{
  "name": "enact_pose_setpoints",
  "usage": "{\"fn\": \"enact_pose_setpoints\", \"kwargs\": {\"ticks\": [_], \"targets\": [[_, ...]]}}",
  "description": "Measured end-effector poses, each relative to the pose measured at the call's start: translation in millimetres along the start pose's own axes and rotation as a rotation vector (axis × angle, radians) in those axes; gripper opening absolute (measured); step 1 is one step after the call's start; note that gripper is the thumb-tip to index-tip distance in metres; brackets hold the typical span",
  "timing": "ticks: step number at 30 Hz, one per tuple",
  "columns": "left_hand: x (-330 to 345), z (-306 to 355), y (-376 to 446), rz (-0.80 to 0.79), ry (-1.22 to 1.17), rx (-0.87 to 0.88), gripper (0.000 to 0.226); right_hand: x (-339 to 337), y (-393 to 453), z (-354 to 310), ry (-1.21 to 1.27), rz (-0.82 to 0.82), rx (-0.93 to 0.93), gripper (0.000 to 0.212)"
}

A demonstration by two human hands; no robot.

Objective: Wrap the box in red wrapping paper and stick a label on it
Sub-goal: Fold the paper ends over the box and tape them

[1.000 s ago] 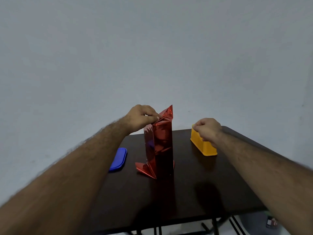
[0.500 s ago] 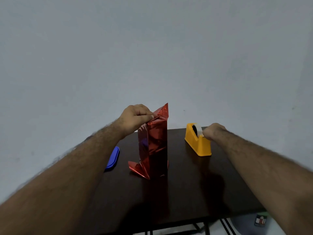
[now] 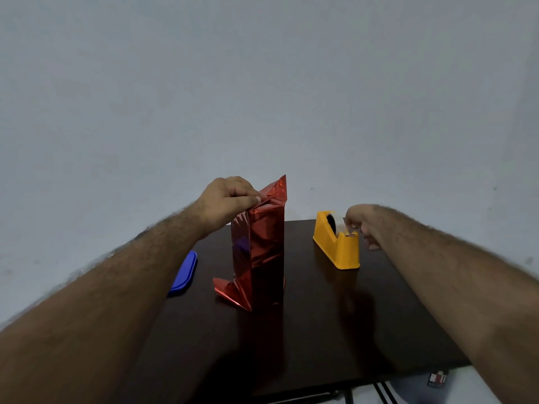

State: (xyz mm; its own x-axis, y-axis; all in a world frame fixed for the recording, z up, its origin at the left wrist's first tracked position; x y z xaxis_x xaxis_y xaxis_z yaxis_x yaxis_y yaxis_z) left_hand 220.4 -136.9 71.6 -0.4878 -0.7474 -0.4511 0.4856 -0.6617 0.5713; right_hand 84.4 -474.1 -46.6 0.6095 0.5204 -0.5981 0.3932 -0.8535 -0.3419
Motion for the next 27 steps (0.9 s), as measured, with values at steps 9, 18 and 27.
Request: {"fn": "enact_pose_setpoints", "kwargs": {"ticks": [9, 18, 27], "targets": [[0.6, 5.7, -3.5, -0.009, 0.064, -0.023, 0.014, 23.4, -16.6, 35.6, 0.643, -0.074, 0.02, 0.05], [0.3, 8.7, -5.9, -0.003, 0.1, -0.043, 0.016, 25.6, -19.2, 61.3, 0.776, -0.015, -0.036, 0.039], [-1.5, 7.4, -5.6, 0.003, 0.124, -0.037, 0.017, 24.0, -16.5, 72.2, 0.783, 0.117, -0.076, 0.048]]}}
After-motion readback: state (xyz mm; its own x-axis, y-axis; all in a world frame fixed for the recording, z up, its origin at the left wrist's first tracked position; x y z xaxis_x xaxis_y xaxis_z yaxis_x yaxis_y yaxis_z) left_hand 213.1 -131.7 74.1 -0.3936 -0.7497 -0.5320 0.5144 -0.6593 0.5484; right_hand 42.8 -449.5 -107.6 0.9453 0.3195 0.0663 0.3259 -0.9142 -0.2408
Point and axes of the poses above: each hand's wrist, its own y-axis towards the middle knuckle, its own x-axis out of the palm, z = x × y, the point moved 10 cm from there along y, towards the middle knuckle, and after that the axes turned 3 degrees about x, right-handed, at the moved point
